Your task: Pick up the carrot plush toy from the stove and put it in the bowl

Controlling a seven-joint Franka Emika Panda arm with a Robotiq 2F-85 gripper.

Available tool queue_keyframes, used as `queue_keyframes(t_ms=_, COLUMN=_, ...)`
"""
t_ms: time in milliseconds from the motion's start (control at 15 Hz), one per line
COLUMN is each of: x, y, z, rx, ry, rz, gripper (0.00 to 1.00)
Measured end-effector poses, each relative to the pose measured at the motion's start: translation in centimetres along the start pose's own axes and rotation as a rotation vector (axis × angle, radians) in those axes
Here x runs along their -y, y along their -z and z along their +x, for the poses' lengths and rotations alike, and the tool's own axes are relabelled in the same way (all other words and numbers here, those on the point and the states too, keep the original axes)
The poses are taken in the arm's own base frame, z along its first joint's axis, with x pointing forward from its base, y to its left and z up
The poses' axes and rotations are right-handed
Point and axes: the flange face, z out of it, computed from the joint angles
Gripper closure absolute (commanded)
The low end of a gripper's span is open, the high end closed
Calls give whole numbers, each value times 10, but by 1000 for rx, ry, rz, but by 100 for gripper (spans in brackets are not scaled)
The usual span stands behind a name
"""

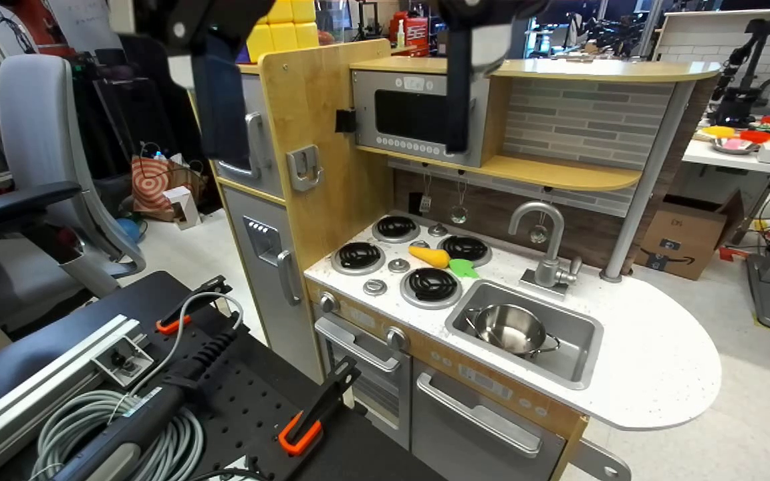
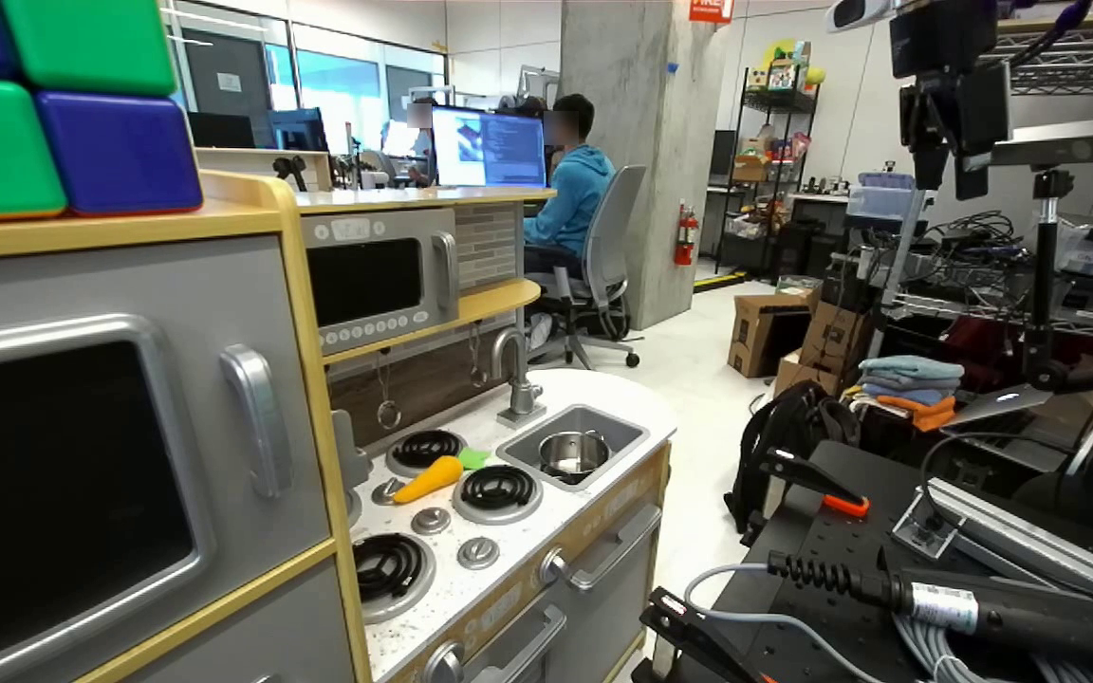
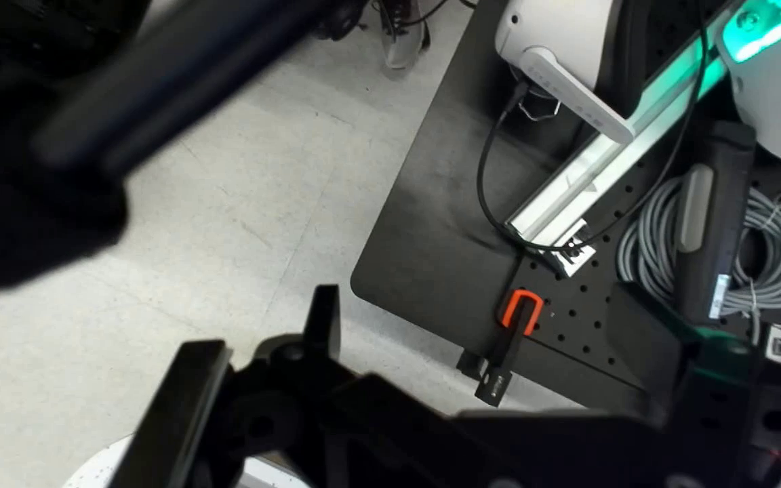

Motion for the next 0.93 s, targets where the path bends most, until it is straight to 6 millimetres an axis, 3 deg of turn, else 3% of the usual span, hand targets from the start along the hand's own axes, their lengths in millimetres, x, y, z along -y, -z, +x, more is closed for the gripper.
queue_keyframes(t_ms=400, x=1, y=0, z=8, rx=-32, ry=15, rz=-37, gripper=0)
queue_keyframes(t_ms=933, x=32, y=-24, z=58, rx=-370, ry=108, rz=3, gripper=0)
